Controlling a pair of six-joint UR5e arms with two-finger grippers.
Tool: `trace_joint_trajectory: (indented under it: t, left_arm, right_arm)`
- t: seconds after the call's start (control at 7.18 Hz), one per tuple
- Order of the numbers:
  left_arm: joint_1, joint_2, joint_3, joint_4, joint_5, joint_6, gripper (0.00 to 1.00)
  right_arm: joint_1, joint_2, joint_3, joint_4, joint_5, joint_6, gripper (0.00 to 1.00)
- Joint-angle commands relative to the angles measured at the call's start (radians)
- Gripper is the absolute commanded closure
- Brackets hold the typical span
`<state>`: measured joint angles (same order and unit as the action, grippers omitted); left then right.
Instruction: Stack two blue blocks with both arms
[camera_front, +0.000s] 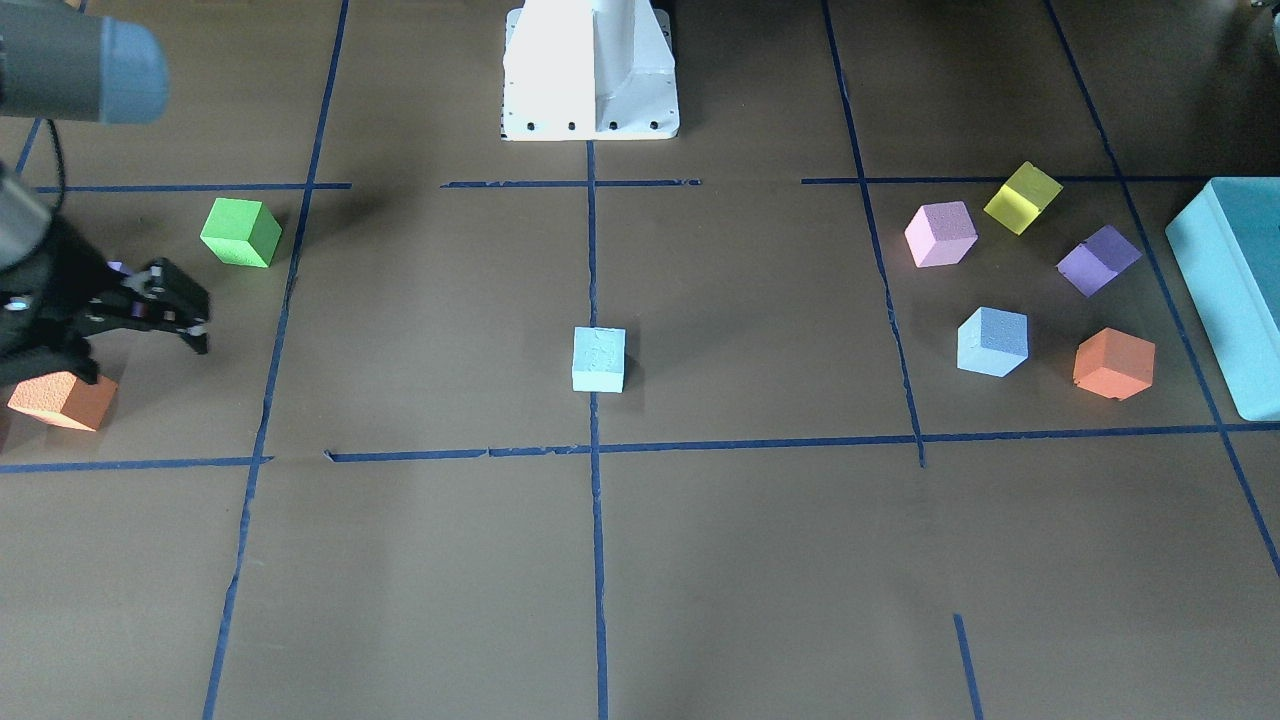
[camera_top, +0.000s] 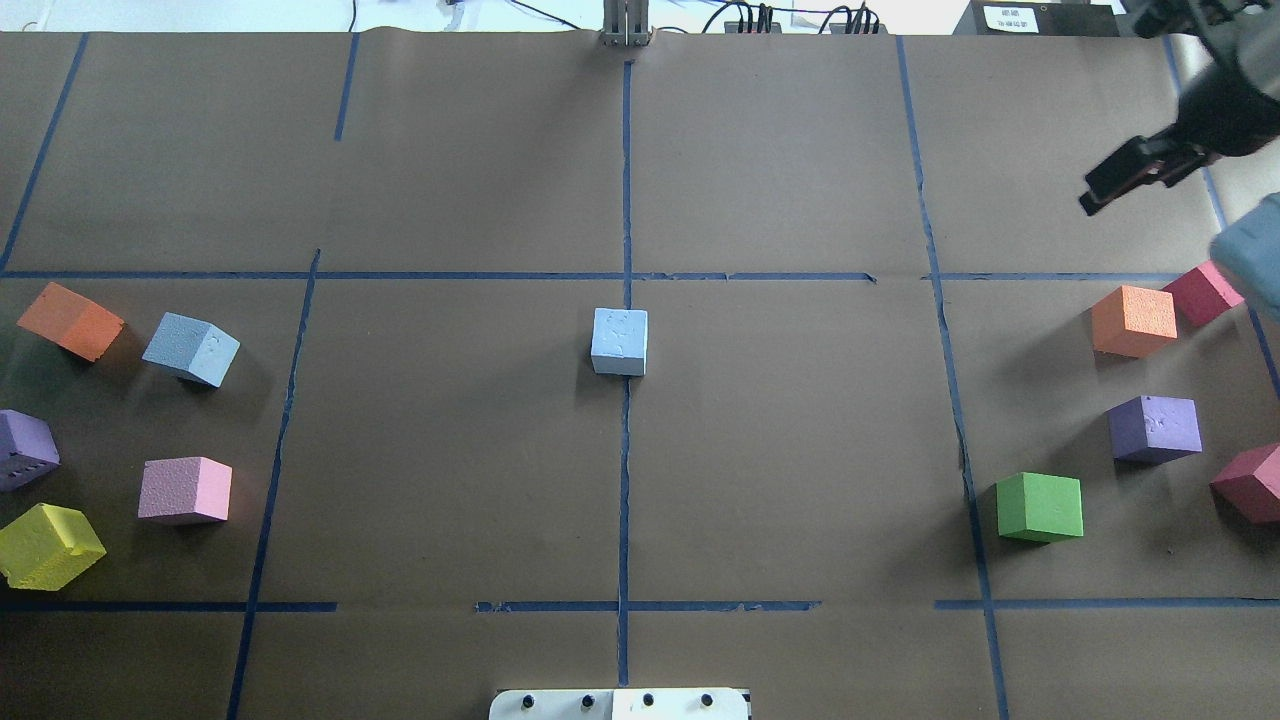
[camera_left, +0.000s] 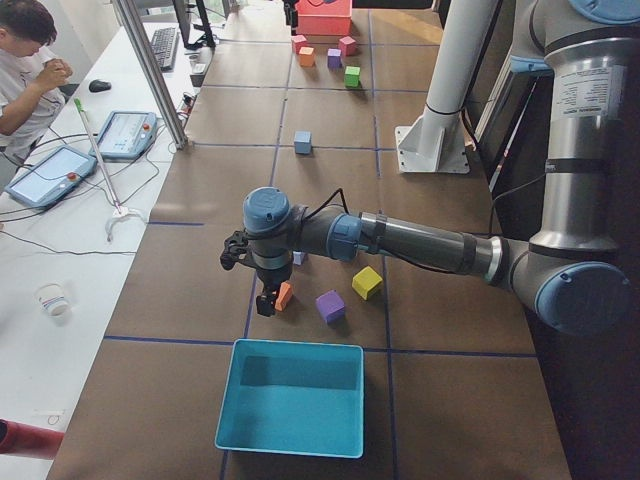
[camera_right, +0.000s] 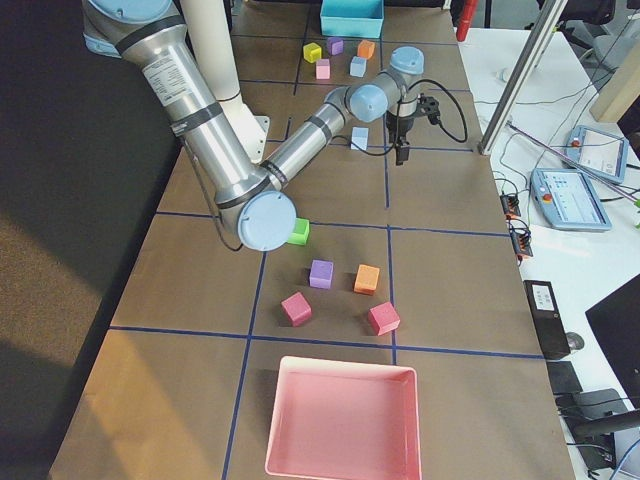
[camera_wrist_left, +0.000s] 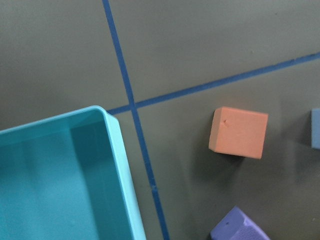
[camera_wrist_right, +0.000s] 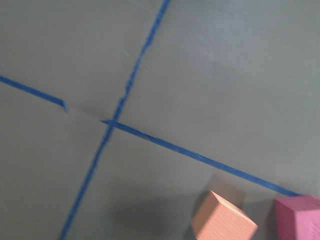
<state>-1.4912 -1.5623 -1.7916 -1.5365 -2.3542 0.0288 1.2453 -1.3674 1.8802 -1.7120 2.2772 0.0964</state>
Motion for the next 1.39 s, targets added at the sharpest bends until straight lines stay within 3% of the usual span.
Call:
trace_joint_trajectory:
  t: [0.0, 0.28, 0.56, 0.7, 0.98, 1.25]
  left_arm:
    - [0.029, -0.016, -0.053, -0.014, -0.022, -0.107, 0.00]
    - [0.136, -0.015, -0.089, -0.062, -0.022, -0.110, 0.00]
    - [0.237, -0.009, -0.083, -0.114, -0.011, -0.278, 0.00]
    - [0.300, -0.009, -0.060, -0.225, -0.005, -0.388, 0.00]
    - [0.514, -0.021, -0.005, -0.445, 0.169, -0.632, 0.00]
    - [0.572, -0.079, 0.070, -0.473, 0.230, -0.642, 0.00]
  right_arm:
    - [0.170, -0.297, 0.005, 0.018, 0.018, -0.406, 0.00]
    - [0.339, -0.465, 0.003, 0.020, 0.031, -0.565, 0.00]
    - [0.341, -0.469, 0.005, 0.020, 0.034, -0.476, 0.01]
    - [0.339, -0.467, 0.004, 0.020, 0.048, -0.469, 0.01]
    - [0.336, -0.467, 0.005, 0.022, 0.065, -0.471, 0.01]
    - [0.336, -0.467, 0.004, 0.022, 0.065, -0.472, 0.01]
